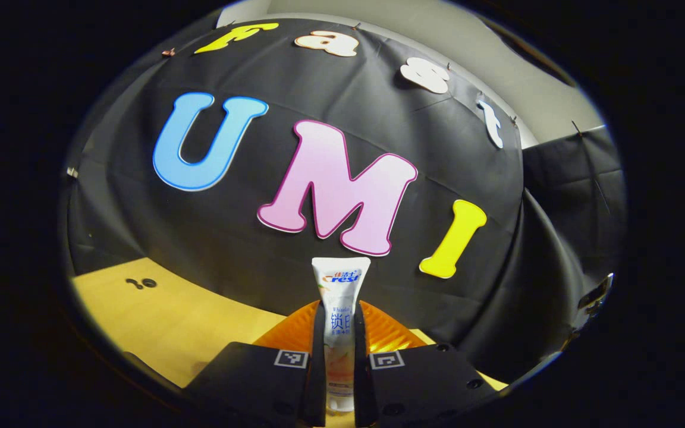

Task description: Put the toothbrush and toothpaste on the desktop into the cup, then pick up the cup and place it on the coaster on the desktop.

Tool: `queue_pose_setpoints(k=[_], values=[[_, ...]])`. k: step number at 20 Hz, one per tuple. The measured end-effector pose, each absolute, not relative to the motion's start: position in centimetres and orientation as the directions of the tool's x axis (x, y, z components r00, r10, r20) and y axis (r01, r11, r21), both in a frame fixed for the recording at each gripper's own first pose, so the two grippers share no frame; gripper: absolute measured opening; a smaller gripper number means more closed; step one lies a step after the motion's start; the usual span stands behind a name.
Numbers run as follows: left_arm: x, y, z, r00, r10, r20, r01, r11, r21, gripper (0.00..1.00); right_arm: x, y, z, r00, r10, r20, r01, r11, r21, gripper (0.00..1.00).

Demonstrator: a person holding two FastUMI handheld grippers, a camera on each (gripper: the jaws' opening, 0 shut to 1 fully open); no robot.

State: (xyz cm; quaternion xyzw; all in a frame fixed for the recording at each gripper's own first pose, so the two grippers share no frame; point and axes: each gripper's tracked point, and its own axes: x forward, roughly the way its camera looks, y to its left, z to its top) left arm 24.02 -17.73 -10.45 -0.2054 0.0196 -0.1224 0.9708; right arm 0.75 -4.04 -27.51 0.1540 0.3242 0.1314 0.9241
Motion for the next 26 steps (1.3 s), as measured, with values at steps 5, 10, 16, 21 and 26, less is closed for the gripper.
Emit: queue_pose_setpoints(k=[5,10,16,21,26], values=[[28.1,-18.0,-17.8,0.989,-0.147,-0.024,0.124,0.897,-0.424,0.23,1.5,-4.5,-28.8,0.759,0.392,-0.520,-0.213,0.904,0.371,0.07],[28.9,-17.9,-23.5,0.994,-0.088,-0.069,0.056,0.924,-0.378,0.23,3.3,-5.1,-30.4,0.761,0.398,-0.512,-0.217,0.900,0.378,0.07],[27.7,-18.9,-26.6,0.989,-0.092,-0.116,0.049,0.943,-0.330,0.25,5.6,-6.0,-29.9,0.785,0.389,-0.482,-0.198,0.895,0.400,0.07],[26.6,-19.6,-28.5,0.981,-0.111,-0.162,0.050,0.939,-0.340,0.27,7.1,-6.1,-28.7,0.799,0.390,-0.458,-0.220,0.898,0.382,0.07],[25.7,-20.1,-28.3,0.977,-0.126,-0.173,0.061,0.938,-0.340,0.50,8.1,-5.4,-27.2,0.808,0.404,-0.429,-0.242,0.891,0.383,0.07]])
